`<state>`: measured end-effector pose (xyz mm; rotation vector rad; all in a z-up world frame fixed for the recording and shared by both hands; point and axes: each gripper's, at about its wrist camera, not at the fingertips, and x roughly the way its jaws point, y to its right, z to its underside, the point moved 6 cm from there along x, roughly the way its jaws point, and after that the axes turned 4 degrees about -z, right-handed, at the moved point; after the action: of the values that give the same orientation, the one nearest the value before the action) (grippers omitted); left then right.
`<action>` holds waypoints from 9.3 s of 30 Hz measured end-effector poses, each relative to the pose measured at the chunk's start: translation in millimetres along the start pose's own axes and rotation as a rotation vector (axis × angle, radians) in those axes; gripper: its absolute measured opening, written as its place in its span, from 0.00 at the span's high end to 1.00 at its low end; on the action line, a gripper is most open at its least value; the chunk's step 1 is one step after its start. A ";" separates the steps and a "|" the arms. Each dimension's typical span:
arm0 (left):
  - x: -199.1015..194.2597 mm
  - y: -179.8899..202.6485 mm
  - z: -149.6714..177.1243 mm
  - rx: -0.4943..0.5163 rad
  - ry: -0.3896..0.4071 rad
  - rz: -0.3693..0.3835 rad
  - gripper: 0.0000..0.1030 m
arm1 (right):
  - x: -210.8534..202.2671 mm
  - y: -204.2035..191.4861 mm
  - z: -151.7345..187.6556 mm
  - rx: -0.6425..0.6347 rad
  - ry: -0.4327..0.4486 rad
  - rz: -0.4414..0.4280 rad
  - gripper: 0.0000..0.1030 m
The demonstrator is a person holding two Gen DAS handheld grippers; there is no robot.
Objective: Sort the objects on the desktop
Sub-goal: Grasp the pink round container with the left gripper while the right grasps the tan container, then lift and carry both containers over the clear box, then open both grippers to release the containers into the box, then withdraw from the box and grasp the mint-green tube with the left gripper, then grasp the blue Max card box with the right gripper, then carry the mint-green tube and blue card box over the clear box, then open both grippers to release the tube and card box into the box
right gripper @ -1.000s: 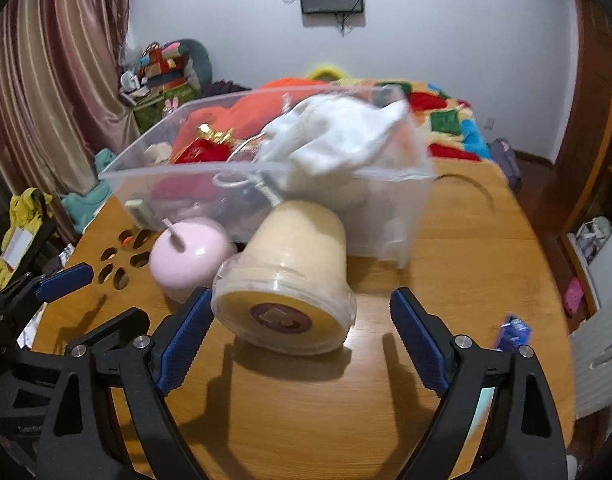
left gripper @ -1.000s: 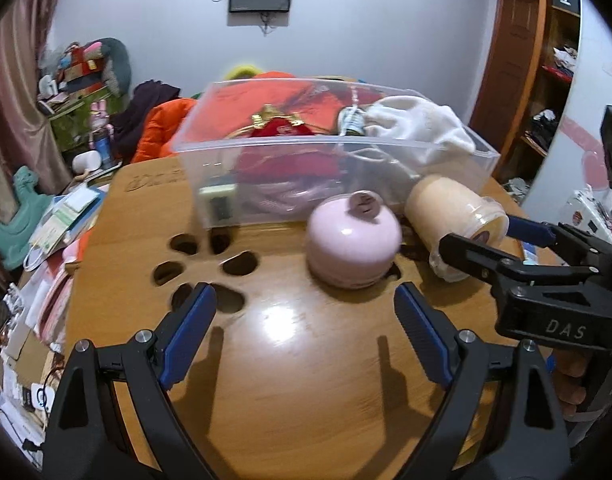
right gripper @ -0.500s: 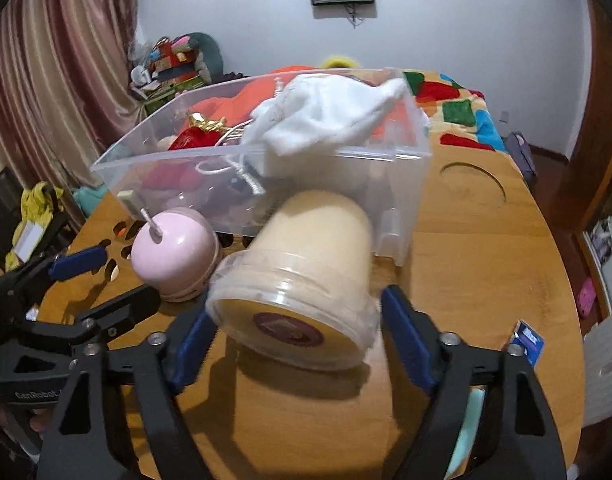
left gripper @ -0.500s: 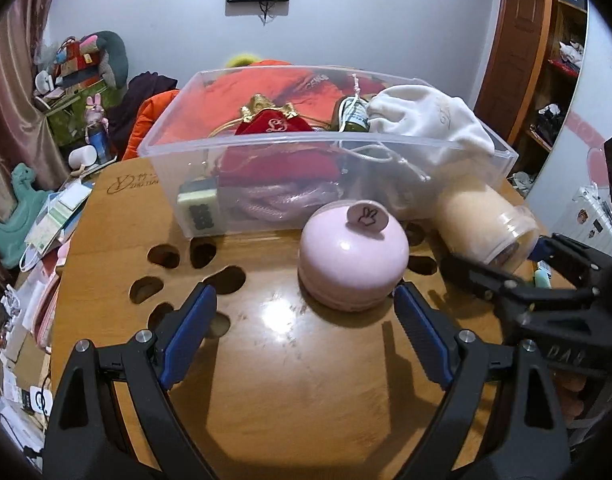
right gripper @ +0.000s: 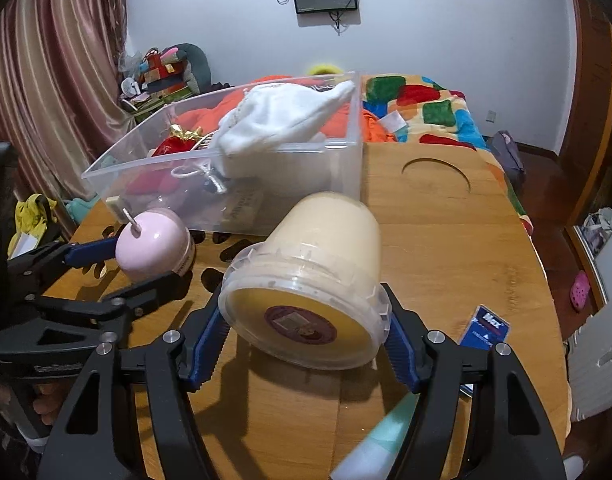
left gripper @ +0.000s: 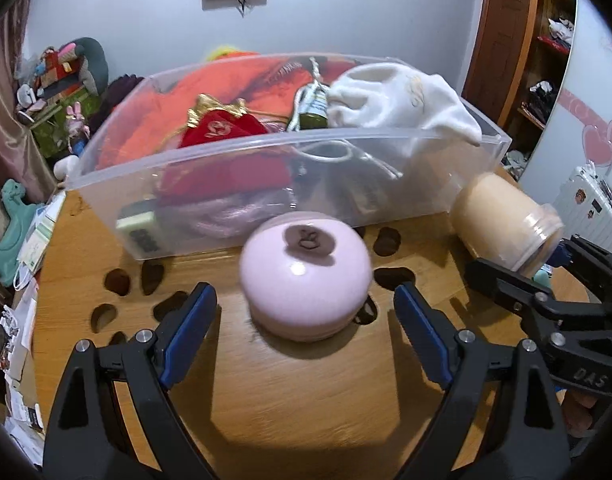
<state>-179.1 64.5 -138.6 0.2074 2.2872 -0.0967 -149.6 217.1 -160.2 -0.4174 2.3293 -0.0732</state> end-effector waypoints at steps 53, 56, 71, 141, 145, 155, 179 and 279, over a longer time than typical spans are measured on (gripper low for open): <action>-114.1 -68.3 -41.1 -0.129 0.296 -0.034 0.40 | -71.9 -48.6 -79.3 -0.097 0.186 -0.082 0.36; -107.7 -75.9 -52.9 -0.123 0.294 -0.039 0.40 | -62.1 -50.6 -89.2 -0.110 0.183 -0.074 0.37; -43.6 -96.9 -104.5 -0.110 0.213 -0.001 0.40 | 6.5 -61.7 -130.2 -0.146 0.116 -0.088 0.46; -93.8 82.7 -29.3 0.184 0.195 0.070 0.08 | -137.8 62.5 -15.3 -0.168 0.156 0.226 0.07; -74.8 106.5 -12.3 0.208 0.140 0.097 0.08 | -129.2 83.7 3.4 -0.156 0.112 0.236 0.07; -40.3 161.2 20.4 0.289 0.031 0.160 0.26 | -98.3 114.7 34.7 -0.178 0.038 0.174 0.09; -17.3 184.0 28.0 0.378 0.010 0.151 0.76 | -34.4 96.3 32.3 -0.416 -0.092 -0.139 0.36; -105.9 -74.8 -55.9 -0.167 0.321 -0.017 0.06 | -61.9 -52.6 -91.8 -0.255 0.167 0.006 0.01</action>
<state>-164.7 -13.9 -22.1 0.1226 2.6017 0.1282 -158.1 180.6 -43.4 -0.5488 2.5134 0.2008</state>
